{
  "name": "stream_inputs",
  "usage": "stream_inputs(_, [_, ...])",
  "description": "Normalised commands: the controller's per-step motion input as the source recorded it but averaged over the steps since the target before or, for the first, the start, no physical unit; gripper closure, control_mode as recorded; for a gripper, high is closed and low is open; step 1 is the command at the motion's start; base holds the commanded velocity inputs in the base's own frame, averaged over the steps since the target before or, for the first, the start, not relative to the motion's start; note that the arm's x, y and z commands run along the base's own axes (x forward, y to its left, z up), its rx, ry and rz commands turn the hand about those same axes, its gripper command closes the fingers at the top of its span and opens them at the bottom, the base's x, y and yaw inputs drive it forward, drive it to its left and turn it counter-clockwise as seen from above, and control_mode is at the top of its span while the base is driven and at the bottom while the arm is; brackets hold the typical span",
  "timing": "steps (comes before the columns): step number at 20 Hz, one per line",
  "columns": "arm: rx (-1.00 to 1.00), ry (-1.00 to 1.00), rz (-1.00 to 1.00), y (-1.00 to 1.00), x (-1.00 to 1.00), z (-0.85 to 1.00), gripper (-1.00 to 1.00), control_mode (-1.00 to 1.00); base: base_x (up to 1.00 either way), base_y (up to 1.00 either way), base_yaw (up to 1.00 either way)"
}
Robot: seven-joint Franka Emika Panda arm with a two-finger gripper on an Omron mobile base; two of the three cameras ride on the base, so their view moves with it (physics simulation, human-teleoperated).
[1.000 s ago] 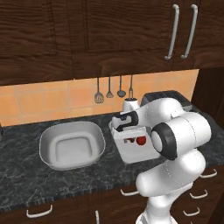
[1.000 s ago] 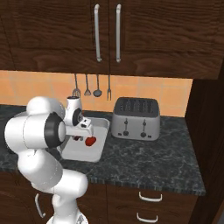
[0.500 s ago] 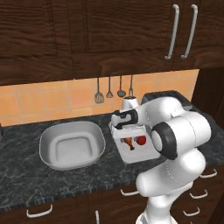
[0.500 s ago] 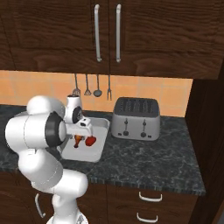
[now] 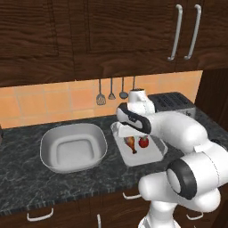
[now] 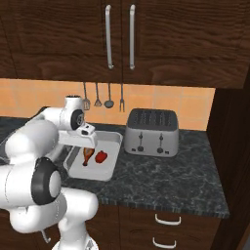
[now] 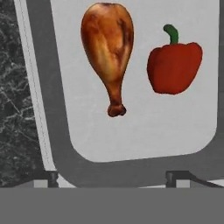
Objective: Place one bell pepper and one chicken drumstick in each tupperware on the nearby counter, to pack two identical lunches.
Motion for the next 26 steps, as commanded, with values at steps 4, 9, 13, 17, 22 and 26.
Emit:
stream_inputs(4, [0.0, -0.02, 0.0, -0.17, -1.0, 0.26, -1.0, -1.0, 0.0, 0.0, 0.0])
stream_inputs(9, [0.0, -0.02, 0.0, -0.31, -1.0, 0.16, -1.0, -1.0, 0.0, 0.0, 0.0])
stream_inputs(13, [0.0, -0.09, 0.0, -0.29, -1.0, 0.47, -1.0, -1.0, 0.0, 0.0, 0.0])
stream_inputs(17, [0.0, -0.16, 0.0, -0.18, -0.99, 0.86, -1.0, -1.0, 0.0, 0.0, 0.0])
stream_inputs(22, [0.0, -0.21, 0.0, -0.01, -0.75, 1.0, -1.0, -1.0, 0.0, 0.0, 0.0])
stream_inputs(26, [0.0, -0.16, 0.01, 0.0, -0.27, 0.37, -1.0, -1.0, 0.0, 0.0, 0.0])
